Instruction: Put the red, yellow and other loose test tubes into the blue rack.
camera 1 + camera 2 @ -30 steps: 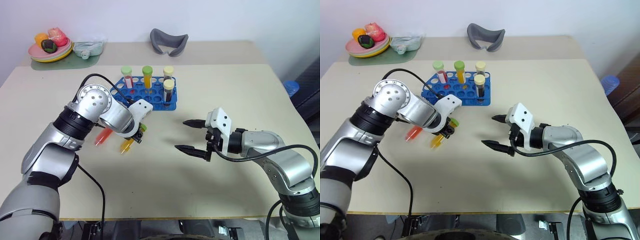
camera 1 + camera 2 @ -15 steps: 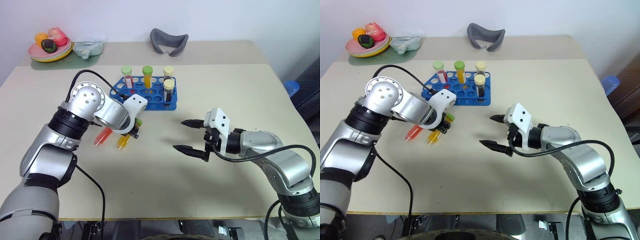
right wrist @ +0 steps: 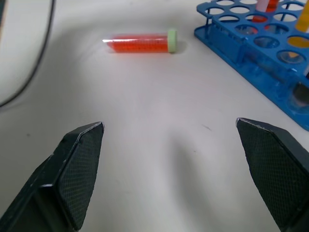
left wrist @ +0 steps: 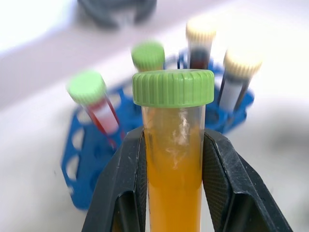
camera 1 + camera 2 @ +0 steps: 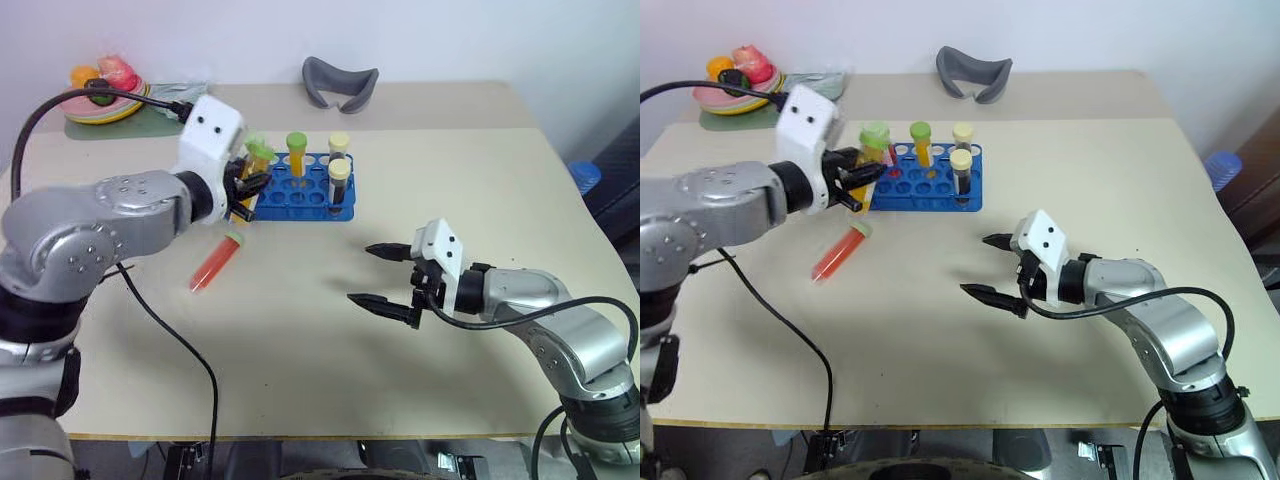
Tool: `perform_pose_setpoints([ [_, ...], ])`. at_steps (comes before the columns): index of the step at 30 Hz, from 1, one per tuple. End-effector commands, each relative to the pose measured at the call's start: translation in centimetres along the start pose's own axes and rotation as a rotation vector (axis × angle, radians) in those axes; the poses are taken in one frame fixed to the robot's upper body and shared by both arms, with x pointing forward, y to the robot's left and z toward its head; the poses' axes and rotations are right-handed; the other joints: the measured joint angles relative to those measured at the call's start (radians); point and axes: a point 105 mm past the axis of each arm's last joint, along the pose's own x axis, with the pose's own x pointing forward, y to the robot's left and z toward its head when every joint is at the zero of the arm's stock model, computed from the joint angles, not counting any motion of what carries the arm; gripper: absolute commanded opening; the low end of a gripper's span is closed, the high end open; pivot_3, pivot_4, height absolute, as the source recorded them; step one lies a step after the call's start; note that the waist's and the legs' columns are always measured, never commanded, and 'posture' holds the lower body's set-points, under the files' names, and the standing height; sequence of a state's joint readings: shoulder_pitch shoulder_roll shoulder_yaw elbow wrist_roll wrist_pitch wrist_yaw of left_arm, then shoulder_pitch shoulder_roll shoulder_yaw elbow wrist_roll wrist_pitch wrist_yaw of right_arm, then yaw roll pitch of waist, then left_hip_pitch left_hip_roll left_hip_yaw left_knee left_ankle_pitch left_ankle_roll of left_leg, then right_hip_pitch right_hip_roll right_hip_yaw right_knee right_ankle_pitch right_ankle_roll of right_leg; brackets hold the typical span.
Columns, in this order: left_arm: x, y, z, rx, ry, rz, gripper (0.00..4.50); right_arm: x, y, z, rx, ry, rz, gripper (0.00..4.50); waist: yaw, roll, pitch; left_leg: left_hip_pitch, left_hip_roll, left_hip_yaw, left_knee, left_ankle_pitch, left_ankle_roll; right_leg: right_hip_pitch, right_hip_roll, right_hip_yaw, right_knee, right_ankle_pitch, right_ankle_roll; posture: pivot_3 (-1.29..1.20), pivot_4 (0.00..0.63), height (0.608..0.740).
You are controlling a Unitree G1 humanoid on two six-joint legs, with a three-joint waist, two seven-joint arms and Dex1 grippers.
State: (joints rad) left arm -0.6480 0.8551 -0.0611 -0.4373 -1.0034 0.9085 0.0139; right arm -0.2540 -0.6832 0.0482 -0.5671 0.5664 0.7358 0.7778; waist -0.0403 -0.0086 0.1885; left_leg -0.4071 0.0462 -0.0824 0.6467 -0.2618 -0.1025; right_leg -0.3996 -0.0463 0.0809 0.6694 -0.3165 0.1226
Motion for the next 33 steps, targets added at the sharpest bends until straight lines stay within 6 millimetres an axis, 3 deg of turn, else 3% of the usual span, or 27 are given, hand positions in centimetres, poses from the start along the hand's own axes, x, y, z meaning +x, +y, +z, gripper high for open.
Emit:
perform_pose_setpoints([
  [1, -0.4, 0.0, 1.7, 0.056, -0.242, 0.052, 1.25, 0.1, 0.3, 1.3, -0.017, -0.052, -0.001, 4.50, 0.003, -0.001, 0.000, 0.000, 0.000, 0.000, 0.000, -0.001, 0.001, 0.001, 0.000, 0.000, -0.001, 0.000, 0.000, 0.00, 0.150, 0.740],
  [3, 1.0, 0.0, 1.0, -0.015, -0.342, 0.154, 1.25, 0.6, 0.3, 1.3, -0.009, -0.056, 0.000, 4.50, 0.009, -0.001, 0.000, -0.001, 0.000, -0.001, 0.001, -0.003, 0.005, 0.001, 0.000, -0.001, -0.002, 0.000, 0.000, 0.00, 0.150, 0.740],
  [7, 2.5, -1.2, 0.3, 0.011, -0.533, 0.300, 1.25, 1.2, 0.4, 1.8, 0.003, -0.077, 0.011, 4.50, 0.022, -0.001, 0.000, -0.001, 0.000, 0.000, 0.002, -0.003, 0.006, 0.002, 0.000, -0.001, -0.003, 0.001, 0.001, 0.00, 0.150, 0.740],
  [12, 5.5, -3.4, -1.0, 0.114, -0.591, 0.277, 1.25, 1.6, 0.5, 2.0, -0.002, -0.083, 0.018, 4.50, 0.024, -0.001, 0.000, -0.001, 0.000, 0.000, 0.001, -0.003, 0.006, 0.002, 0.000, -0.001, -0.004, 0.001, 0.001, 0.00, 0.150, 0.740],
  [20, 8.6, -2.8, -2.2, 0.065, -0.610, 0.274, 1.25, 1.2, 0.7, 2.0, 0.004, -0.082, -0.009, 4.50, 0.025, -0.001, 0.000, -0.001, 0.000, 0.000, 0.001, -0.004, 0.007, 0.002, 0.000, -0.001, -0.004, 0.001, 0.001, 0.00, 0.150, 0.740],
  [33, 10.2, -4.3, -3.3, -0.009, -0.603, 0.197, 1.25, 0.5, 0.6, 1.8, 0.015, -0.068, -0.047, 4.50, 0.024, -0.001, 0.000, 0.000, 0.000, -0.001, 0.001, -0.004, 0.007, 0.002, 0.000, -0.001, -0.004, 0.001, 0.001, 0.00, 0.150, 0.740],
])
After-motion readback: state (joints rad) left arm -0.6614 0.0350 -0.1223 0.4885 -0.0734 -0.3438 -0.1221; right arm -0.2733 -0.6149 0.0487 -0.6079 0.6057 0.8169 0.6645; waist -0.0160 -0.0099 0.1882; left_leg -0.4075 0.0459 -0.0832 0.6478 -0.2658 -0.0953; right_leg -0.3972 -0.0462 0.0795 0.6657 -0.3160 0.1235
